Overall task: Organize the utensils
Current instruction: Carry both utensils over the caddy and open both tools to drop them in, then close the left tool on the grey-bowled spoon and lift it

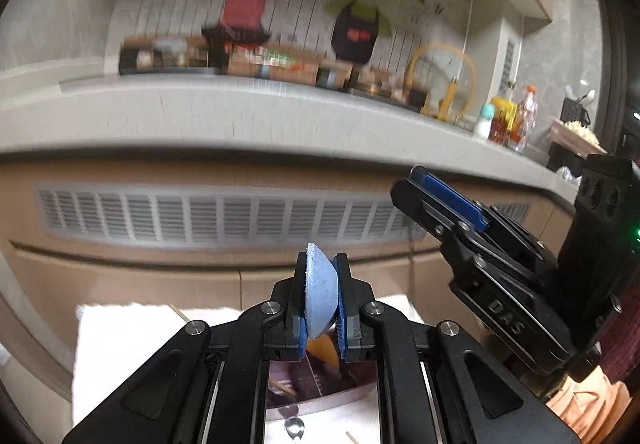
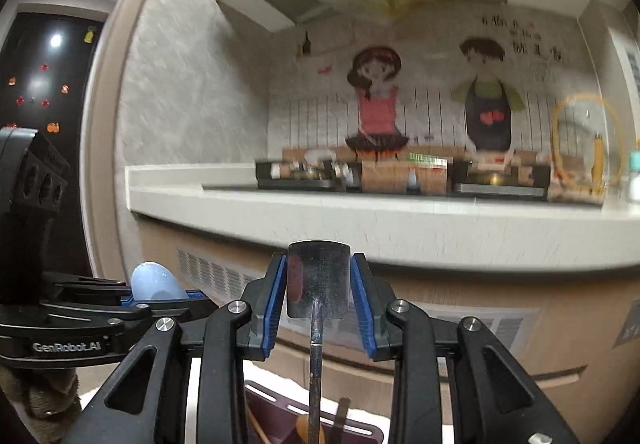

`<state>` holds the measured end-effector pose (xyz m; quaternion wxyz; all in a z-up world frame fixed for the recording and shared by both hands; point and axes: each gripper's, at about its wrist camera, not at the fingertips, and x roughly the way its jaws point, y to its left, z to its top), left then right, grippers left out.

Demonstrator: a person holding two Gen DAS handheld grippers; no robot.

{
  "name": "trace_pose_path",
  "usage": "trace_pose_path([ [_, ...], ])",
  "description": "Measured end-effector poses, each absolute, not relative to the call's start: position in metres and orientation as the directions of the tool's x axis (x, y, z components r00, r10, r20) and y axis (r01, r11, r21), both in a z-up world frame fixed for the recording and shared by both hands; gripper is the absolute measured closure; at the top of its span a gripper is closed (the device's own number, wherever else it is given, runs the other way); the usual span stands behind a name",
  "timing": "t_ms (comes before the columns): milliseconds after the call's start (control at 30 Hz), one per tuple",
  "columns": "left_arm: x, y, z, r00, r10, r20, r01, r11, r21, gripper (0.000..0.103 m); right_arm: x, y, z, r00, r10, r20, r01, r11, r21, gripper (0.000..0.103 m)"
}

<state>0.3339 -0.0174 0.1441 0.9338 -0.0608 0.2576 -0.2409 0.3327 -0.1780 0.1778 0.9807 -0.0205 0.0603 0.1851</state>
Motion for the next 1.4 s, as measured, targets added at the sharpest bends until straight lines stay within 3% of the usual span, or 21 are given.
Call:
trace_pose_path([
  [367, 0.374, -0.019, 0.059, 0.656, -0.494, -0.570, 0.375, 0.869, -0.322, 0.092, 0.389, -0.186, 0.089, 0.886, 0.340, -0.316, -0.342, 0.938, 0.051, 0.074],
  [533, 0.371, -0.024, 0.037, 0.661, -0.450, -0.600, 0.347, 0.893, -0.287, 0.087, 0.382, -0.188, 0.054, 0.844, 0.334, -0.420, -0.340, 0.938, 0.062, 0.074],
  [633, 0.369, -0.026, 0.031, 0.672, -0.420, -0.610, 0.329, 0.907, -0.263, 0.071, 0.375, -0.188, 0.042, 0.833, 0.313, -0.456, -0.328, 0.943, 0.048, 0.074],
  [700, 0.366, -0.023, 0.032, 0.686, -0.406, -0.604, 0.306, 0.914, -0.267, 0.047, 0.373, -0.189, 0.038, 0.817, 0.313, -0.484, -0.330, 0.943, 0.052, 0.072],
  [767, 0.358, -0.013, 0.038, 0.706, -0.394, -0.588, 0.287, 0.919, -0.271, 0.043, 0.368, -0.191, 0.037, 0.808, 0.301, -0.507, -0.323, 0.945, 0.047, 0.053],
  [833, 0.348, -0.002, 0.045, 0.721, -0.386, -0.575, 0.277, 0.922, -0.272, 0.041, 0.358, -0.195, 0.041, 0.816, 0.287, -0.501, -0.310, 0.950, 0.039, 0.042],
  [967, 0.320, 0.020, 0.057, 0.753, -0.351, -0.557, 0.245, 0.934, -0.259, 0.037, 0.330, -0.201, 0.055, 0.837, 0.262, -0.481, -0.295, 0.955, 0.007, 0.041],
  [1167, 0.272, 0.044, 0.041, 0.754, -0.312, -0.578, 0.195, 0.947, -0.257, 0.035, 0.286, -0.196, 0.053, 0.810, 0.241, -0.534, -0.310, 0.950, -0.042, 0.039],
  [1400, 0.231, 0.034, -0.011, 0.640, -0.324, -0.697, 0.281, 0.943, -0.181, 0.032, 0.257, -0.163, 0.015, 0.740, 0.222, -0.635, -0.366, 0.925, -0.105, 0.039],
])
